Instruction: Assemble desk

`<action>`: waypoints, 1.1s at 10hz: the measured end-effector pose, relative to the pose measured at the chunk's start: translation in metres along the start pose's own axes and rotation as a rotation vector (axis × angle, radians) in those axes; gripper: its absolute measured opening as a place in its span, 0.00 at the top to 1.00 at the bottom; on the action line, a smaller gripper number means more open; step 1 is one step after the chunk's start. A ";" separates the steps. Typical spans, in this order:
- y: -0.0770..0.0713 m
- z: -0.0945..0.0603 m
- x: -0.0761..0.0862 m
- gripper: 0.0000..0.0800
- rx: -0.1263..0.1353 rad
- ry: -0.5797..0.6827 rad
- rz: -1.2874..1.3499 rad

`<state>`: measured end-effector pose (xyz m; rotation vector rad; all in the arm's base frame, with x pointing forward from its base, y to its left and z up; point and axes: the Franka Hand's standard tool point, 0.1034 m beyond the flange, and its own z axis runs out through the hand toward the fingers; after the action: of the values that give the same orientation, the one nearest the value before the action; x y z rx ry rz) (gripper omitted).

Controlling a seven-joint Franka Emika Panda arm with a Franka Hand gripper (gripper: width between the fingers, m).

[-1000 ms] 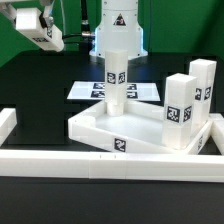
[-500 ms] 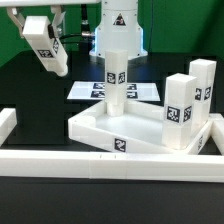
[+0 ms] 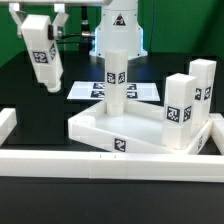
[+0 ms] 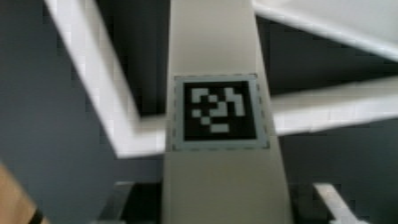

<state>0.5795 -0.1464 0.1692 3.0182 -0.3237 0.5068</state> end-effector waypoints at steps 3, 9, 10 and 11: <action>-0.014 0.000 -0.002 0.64 -0.028 0.163 0.029; -0.050 0.001 -0.005 0.64 0.006 0.186 0.060; -0.047 0.001 -0.006 0.64 0.004 0.184 0.062; -0.048 0.001 -0.006 0.64 0.005 0.184 0.061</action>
Offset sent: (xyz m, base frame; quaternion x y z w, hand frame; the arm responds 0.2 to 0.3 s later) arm 0.0000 0.0000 0.0000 0.0000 0.0000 0.0000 1.0000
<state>0.5849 -0.0988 0.1645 2.9439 -0.4030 0.7838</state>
